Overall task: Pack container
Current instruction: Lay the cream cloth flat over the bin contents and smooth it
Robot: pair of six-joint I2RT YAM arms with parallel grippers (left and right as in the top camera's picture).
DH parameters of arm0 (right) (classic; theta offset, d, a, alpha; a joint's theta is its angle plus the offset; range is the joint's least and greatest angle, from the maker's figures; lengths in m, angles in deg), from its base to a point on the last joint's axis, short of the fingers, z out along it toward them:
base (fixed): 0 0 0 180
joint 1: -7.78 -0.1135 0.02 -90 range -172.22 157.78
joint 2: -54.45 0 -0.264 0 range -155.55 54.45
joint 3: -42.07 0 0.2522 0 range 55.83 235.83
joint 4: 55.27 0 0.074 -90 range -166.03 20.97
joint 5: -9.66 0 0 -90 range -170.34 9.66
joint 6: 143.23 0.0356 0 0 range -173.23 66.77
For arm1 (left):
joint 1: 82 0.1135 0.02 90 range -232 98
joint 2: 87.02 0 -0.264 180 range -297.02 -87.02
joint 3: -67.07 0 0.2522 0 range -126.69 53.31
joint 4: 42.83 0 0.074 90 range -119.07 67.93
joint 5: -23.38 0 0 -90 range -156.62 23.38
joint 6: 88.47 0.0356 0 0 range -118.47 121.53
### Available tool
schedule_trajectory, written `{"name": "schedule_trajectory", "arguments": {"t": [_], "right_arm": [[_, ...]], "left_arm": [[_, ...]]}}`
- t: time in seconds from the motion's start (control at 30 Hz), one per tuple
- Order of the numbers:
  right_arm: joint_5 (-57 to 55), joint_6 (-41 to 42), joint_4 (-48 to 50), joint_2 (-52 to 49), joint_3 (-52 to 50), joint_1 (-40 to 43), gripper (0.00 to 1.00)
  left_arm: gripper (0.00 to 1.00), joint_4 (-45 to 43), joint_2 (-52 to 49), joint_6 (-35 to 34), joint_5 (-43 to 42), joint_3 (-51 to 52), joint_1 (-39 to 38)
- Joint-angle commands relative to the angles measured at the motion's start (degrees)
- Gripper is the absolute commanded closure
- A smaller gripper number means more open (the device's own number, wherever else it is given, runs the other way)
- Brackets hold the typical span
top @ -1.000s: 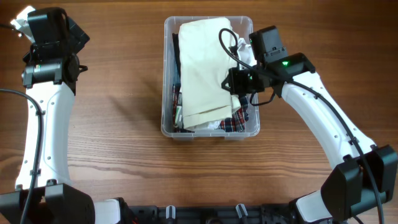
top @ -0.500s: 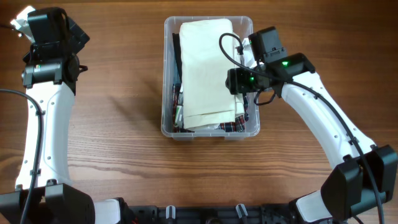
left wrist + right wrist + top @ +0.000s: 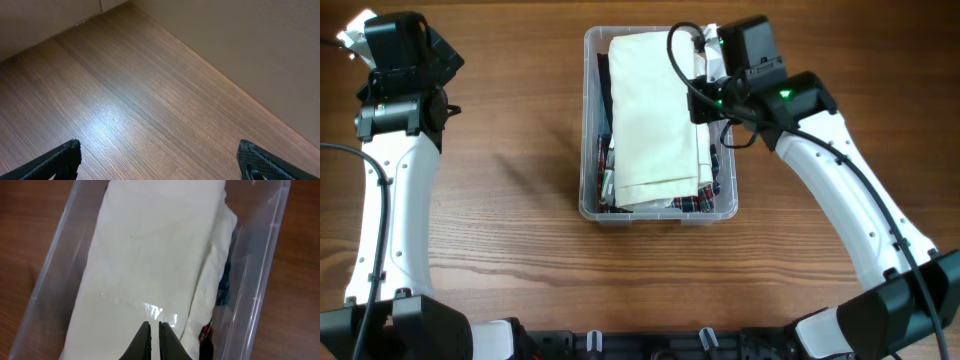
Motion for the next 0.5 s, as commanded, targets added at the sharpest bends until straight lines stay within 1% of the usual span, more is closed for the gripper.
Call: {"name": "schedule_trajectory", "arguments": {"t": [0.0,0.13,0.23,0.33,0.47], "right_arm": [[-1.25,1.36,1.16,-3.28,-5.01,-0.72,0.93],[-1.27,1.33,1.11,-6.60,-9.40,-1.46,0.93],[-1.25,1.31,2.89,-8.94,-12.46,-2.32,0.92],[-1.27,1.25,3.61,-9.40,-12.79,-3.30,0.92],[-0.57,1.29,2.75,-6.51,-9.66,-3.50,0.92]], "left_arm": [[0.00,-0.15,0.00,0.07,0.79,0.28,0.22],[0.00,-0.15,0.02,0.07,0.79,0.28,0.22],[0.00,-0.15,0.00,0.07,0.79,0.28,0.22],[0.00,-0.15,0.02,0.07,0.79,0.28,0.22],[0.00,-0.15,0.00,0.07,0.79,0.28,0.22]]}}
